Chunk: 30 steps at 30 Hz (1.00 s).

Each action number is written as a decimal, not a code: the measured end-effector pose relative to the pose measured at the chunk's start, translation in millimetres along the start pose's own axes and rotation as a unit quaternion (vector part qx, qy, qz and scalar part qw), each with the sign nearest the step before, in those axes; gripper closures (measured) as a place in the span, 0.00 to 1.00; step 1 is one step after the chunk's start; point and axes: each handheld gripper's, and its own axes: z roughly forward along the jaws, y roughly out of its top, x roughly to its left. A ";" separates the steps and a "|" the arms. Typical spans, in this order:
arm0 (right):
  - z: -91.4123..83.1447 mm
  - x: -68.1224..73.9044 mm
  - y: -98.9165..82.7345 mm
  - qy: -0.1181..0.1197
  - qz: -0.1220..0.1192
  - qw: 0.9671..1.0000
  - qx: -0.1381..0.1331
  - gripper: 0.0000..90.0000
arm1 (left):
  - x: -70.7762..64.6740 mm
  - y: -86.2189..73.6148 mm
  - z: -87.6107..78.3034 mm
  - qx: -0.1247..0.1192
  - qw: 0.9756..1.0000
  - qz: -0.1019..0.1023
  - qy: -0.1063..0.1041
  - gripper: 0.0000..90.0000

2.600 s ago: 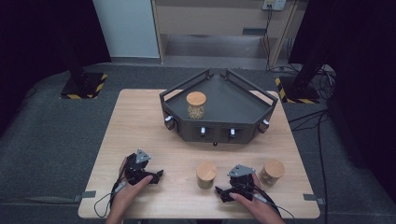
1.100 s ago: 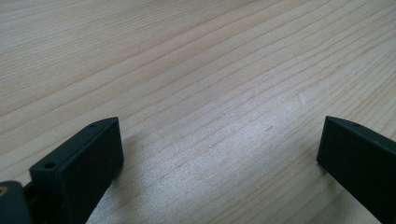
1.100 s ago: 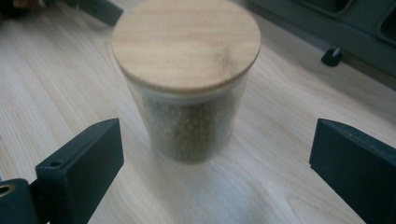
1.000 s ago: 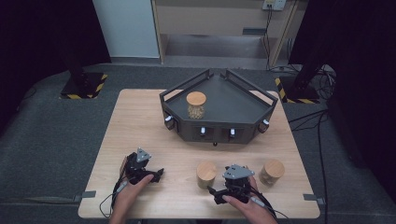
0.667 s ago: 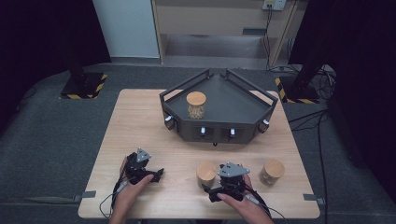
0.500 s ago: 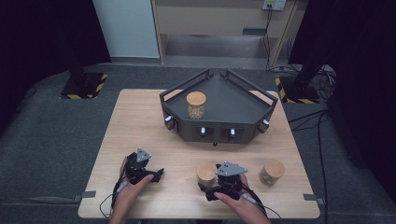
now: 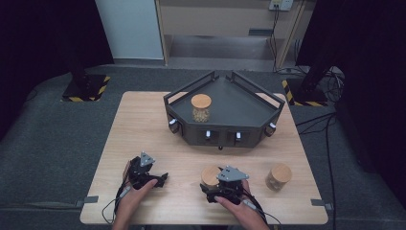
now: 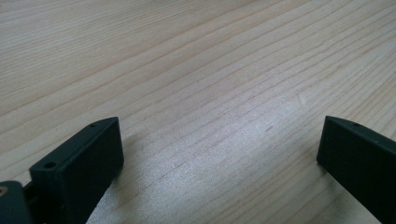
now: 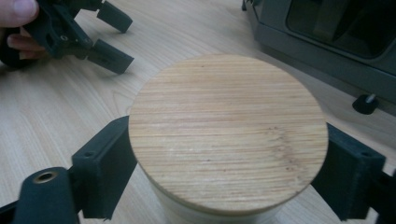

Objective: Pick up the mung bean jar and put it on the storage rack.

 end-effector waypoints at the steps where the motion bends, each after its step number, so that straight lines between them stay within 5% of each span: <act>1: 0.2 0.3 -0.4 0.000 -0.001 1.000 -0.002 0.21 | 0.0 0.0 0.0 0.000 1.000 0.000 0.000 0.00; 15: -0.4 16.9 -1.2 -0.037 -0.023 0.999 -0.008 0.28 | 0.1 0.1 0.0 0.000 1.000 0.000 0.000 0.00; 30: -29.9 15.6 29.4 -0.054 -0.025 0.998 -0.004 0.28 | 0.1 0.1 0.0 0.000 1.000 0.000 0.000 0.00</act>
